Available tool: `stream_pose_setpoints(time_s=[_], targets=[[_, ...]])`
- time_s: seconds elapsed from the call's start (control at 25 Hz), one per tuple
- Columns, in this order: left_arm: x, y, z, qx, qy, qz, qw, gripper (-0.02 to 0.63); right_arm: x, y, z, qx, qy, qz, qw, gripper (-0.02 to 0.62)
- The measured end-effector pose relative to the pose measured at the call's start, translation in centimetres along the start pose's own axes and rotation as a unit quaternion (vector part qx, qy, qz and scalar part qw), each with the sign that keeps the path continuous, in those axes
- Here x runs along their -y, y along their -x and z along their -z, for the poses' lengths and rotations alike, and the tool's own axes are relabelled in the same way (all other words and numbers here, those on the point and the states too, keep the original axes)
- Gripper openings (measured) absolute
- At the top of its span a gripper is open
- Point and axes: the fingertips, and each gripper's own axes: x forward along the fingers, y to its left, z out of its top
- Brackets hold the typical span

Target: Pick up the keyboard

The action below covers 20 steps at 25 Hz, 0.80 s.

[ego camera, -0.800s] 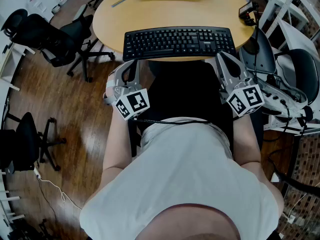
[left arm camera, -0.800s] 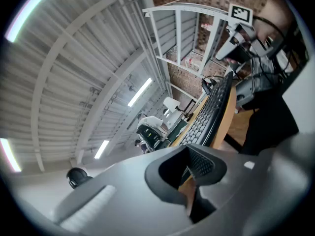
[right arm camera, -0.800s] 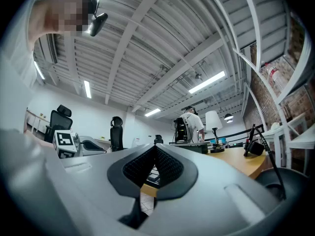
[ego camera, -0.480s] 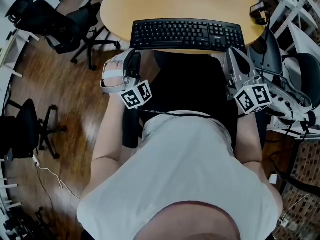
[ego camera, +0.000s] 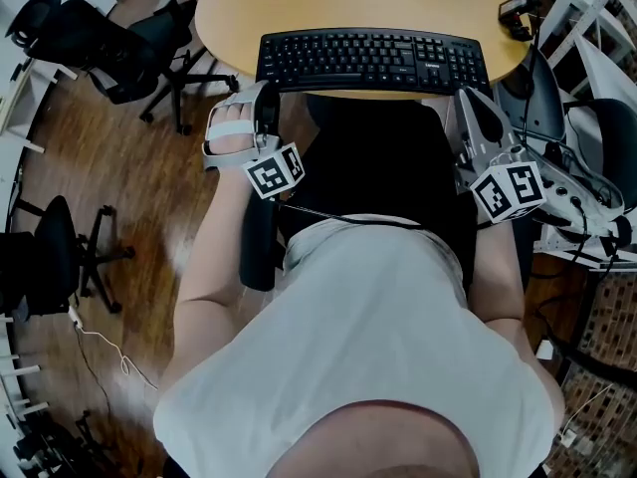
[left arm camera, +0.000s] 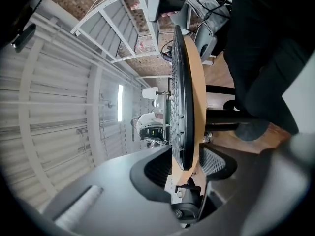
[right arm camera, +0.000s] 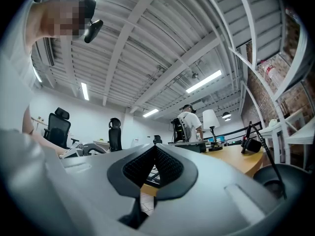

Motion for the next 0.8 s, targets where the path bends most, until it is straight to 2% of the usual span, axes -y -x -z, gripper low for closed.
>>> stream_pose_setpoints(time_s=[0.8], targets=[[0.9, -1.6, -0.1, -0.006, 0.003, 0.010, 0.9999, 0.503, 0.2, 0.2, 0.3, -0.002, -0.004, 0.004, 1.000, 0.003]])
